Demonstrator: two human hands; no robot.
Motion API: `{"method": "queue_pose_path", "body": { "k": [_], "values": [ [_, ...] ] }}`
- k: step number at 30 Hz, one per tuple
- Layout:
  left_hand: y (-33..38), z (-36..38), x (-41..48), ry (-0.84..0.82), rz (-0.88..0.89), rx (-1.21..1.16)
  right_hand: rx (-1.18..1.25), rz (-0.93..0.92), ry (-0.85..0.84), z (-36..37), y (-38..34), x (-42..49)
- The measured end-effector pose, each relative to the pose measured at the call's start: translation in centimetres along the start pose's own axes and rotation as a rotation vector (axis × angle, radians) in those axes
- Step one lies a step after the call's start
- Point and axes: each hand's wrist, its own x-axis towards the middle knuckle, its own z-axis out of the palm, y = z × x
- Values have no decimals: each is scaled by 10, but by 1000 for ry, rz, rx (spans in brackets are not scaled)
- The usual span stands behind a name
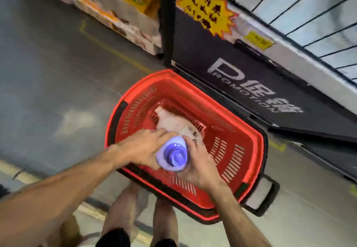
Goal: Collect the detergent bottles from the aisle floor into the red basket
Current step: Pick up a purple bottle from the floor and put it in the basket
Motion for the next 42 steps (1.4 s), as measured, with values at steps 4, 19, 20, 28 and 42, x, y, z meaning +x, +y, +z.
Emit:
{"method": "queue_pose_path", "body": {
  "k": [4, 19, 20, 28, 42],
  "values": [
    [-41, 34, 37, -137, -72, 41, 56, -9, -53, 39, 31, 47],
    [-125, 66, 124, -30, -420, 162, 363, 430, 38, 123, 105, 183],
    [-116, 63, 116, -72, -429, 195, 328, 437, -42, 119, 98, 176],
    [-26, -38, 41, -148, -437, 275, 107, 343, -198, 8, 20, 84],
    [146, -252, -93, -5, -85, 542, -181, 402, 167, -218, -134, -137]
  ]
}}
